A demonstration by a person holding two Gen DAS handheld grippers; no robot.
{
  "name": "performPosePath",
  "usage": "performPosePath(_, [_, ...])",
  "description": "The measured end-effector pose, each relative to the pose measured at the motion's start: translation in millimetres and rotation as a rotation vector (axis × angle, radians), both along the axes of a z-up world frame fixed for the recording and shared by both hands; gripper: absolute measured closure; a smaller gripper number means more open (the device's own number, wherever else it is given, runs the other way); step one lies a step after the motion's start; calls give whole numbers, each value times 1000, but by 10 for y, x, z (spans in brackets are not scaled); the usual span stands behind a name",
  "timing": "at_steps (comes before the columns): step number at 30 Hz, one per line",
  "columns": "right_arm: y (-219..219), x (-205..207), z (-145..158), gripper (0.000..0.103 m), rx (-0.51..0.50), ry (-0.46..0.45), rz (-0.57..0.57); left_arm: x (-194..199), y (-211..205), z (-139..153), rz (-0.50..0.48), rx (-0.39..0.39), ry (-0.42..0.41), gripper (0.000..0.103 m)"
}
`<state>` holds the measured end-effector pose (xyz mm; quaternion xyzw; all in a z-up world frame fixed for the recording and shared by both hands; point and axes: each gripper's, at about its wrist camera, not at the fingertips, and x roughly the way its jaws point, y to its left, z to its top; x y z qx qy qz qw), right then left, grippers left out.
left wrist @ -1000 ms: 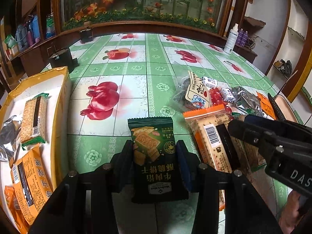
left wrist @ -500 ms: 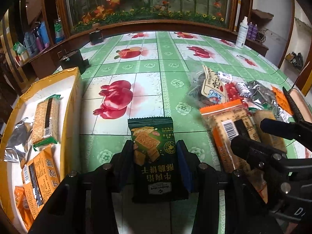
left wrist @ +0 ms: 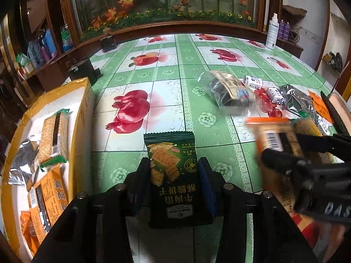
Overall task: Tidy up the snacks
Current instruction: 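Grasp the orange-topped biscuit pack with the right gripper while the left holds the green bag, then lift both held packs off the table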
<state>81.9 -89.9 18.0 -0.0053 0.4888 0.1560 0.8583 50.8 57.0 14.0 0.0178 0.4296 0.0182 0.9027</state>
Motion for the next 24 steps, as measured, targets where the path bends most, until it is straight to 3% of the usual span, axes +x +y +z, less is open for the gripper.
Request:
performPosePath(3, [-21, -13, 16, 27, -81, -19, -29, 2, -12, 1, -4, 2, 0, 59])
performPosePath(9, [66, -50, -7, 25, -103, 26, -12, 6, -17, -2, -4, -4, 1, 59])
performPosePath(12, [138, -101, -59, 25, -162, -2, 12, 8, -5, -1, -5, -4, 1, 59])
performPosePath(15, [128, -109, -47, 30, -146, -21, 16, 2, -18, 7, -11, -15, -1, 59])
performPosePath(17, [84, -115, 1, 39, -111, -34, 3, -12, -34, 22, -24, -28, -6, 59])
performPosePath(22, [-16, -101, 101, 40, -64, -65, -39, -33, -44, 60, -34, -50, -22, 59])
performPosePath(24, [-52, -92, 124, 41, -30, -61, -48, -31, -14, 72, -39, -95, -19, 59])
